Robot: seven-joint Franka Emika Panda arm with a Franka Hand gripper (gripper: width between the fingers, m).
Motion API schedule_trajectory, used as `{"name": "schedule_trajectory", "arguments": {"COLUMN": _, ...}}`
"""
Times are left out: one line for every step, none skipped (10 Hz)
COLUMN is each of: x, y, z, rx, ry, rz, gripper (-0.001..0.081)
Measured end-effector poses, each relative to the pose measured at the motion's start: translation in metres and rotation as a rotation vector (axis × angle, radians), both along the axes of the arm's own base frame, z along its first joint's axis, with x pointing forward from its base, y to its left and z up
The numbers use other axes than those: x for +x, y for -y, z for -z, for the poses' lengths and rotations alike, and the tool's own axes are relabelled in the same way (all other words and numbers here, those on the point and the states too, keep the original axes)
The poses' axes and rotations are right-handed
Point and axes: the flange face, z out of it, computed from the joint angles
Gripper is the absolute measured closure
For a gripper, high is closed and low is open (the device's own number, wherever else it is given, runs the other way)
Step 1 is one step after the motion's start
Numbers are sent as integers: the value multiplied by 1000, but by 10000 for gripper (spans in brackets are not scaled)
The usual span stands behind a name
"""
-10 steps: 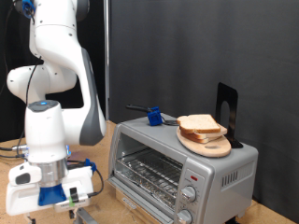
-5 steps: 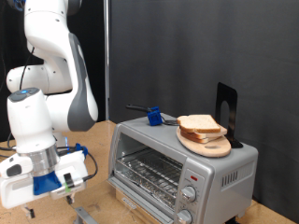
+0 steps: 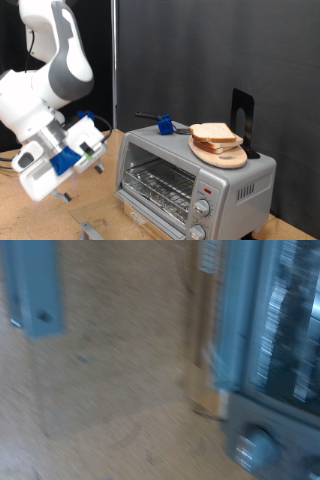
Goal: Make a piece of toast with the oven
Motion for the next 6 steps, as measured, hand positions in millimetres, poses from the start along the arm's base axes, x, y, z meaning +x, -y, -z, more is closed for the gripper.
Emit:
{"name": "schedule_trajectory", "arguments": {"x": 2, "y": -4, "z": -16, "rx": 18, "ry": 27, "rz": 18, "gripper": 0}}
{"name": "schedule_trajectory", "arguments": {"x": -2, "y": -10, "z": -24, "rx": 24, "ry": 31, "rz": 35, "gripper": 0}}
{"name": "schedule_trajectory", "arguments": {"x": -2, "y": -10, "z": -22, "rx": 23, "ry": 28, "rz": 32, "gripper": 0}}
{"name": "schedule_trajectory", "arguments": {"x": -1, "y": -17, "z": -23, "rx": 90, "ry": 36, "rz": 2, "gripper": 0}}
{"name": "schedule_trajectory", "arguments": {"x": 3, "y": -31, "z": -32, "rx": 184, "ry": 61, "rz": -64, "gripper": 0}}
{"name": "schedule_trajectory", "arguments": {"x": 5, "y": -43, "z": -44, "rx": 248, "ry": 96, "rz": -137, "gripper": 0}}
